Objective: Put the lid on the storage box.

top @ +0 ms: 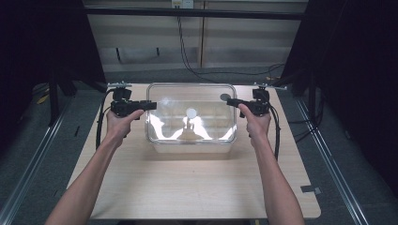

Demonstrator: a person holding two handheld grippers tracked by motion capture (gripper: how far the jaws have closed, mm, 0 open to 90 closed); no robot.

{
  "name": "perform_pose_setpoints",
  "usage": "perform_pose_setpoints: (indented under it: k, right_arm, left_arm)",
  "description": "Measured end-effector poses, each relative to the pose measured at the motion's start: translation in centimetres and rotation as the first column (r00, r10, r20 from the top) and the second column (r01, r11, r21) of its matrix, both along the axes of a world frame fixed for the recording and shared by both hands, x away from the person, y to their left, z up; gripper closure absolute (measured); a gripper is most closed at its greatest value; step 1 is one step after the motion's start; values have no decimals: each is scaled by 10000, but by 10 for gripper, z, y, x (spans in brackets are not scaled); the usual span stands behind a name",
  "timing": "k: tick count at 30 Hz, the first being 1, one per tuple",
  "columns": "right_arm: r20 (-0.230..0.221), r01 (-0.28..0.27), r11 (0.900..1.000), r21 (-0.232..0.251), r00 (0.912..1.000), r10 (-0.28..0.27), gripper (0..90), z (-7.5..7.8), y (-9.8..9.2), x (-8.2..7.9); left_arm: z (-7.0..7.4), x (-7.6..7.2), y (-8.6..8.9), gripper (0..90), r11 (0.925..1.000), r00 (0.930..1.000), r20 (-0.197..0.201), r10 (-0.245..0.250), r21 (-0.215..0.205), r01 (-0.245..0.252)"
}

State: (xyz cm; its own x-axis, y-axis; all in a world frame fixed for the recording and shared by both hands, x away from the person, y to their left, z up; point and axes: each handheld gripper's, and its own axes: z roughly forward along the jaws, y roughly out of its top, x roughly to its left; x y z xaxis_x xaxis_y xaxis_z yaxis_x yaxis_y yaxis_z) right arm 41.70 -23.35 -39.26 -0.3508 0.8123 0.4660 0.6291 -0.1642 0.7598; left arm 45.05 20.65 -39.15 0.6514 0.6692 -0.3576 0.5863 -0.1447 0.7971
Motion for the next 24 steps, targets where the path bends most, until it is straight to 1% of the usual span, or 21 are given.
perform_pose_setpoints:
  k: [1, 2, 4, 6, 7, 8, 11, 12, 14, 15, 16, 19, 21, 22, 24]
  right_arm:
    - [-22, 13, 10000, 49, 10000, -12, 631, -1, 0, 1]
    - [-36, 6, 10000, 93, 10000, -6, 630, -3, 0, 2]
    - [-37, 65, 9999, 79, 10000, -65, 627, -5, 0, 3]
    - [-80, 126, 9999, 57, 9999, -126, 623, -7, 1, 5]
    - [-82, 163, 9999, 9, 9998, -163, 618, -8, 2, 5]
    - [-88, 192, 9998, -10, 9998, -192, 617, -9, 2, 6]
    - [-110, 187, 9998, 48, 9998, -187, 614, -13, 2, 8]
    - [-124, 204, 9998, 17, 9997, -204, 611, -16, 2, 9]
    - [-187, 278, 9996, -20, 9994, -278, 608, -19, 2, 11]
    - [-185, 303, 9995, -53, 9994, -304, 605, -21, 3, 12]
    - [-221, 306, 9995, -85, 9993, -308, 600, -22, 3, 13]
    - [-287, 390, 9991, -151, 9988, -395, 591, -27, 4, 15]
    - [-335, 411, 9990, -174, 9986, -417, 588, -29, 4, 15]
    - [-352, 444, 9989, -146, 9984, -449, 584, -31, 5, 16]
    - [-391, 495, 9985, -247, 9980, -505, 577, -34, 5, 16]
  left_arm:
    - [-1, 0, -1, 607, 10000, 10000, 12, 12, 14, -12]
    - [-2, 1, -1, 598, 9999, 10000, 36, -2, 129, 2]
    - [-4, 2, -1, 584, 9999, 10000, 19, -10, 152, 9]
    - [-9, 5, -2, 571, 9998, 9999, -133, -20, 182, 22]
    - [-11, 5, -2, 568, 9999, 9999, -172, 14, 111, -12]
    - [-13, 6, -1, 565, 9999, 9998, -181, -76, 117, 78]
    - [-17, 8, -2, 548, 9999, 9996, -245, -106, 99, 109]
    - [-21, 10, -2, 536, 9994, 9992, -313, -256, 235, 263]
    - [-23, 10, -2, 528, 9994, 9990, -352, -257, 206, 264]
    - [-27, 10, -2, 524, 9996, 9987, -453, -247, 144, 253]
    - [-29, 10, -2, 520, 9994, 9986, -454, -280, 194, 289]
    - [-32, 9, -1, 516, 9994, 9979, -558, -319, 149, 327]
    - [-33, 9, -1, 516, 9992, 9980, -536, -344, 189, 355]
    - [-35, 9, -1, 515, 9993, 9976, -614, -332, 157, 342]
    - [-36, 9, 0, 508, 9992, 9972, -656, -350, 168, 362]
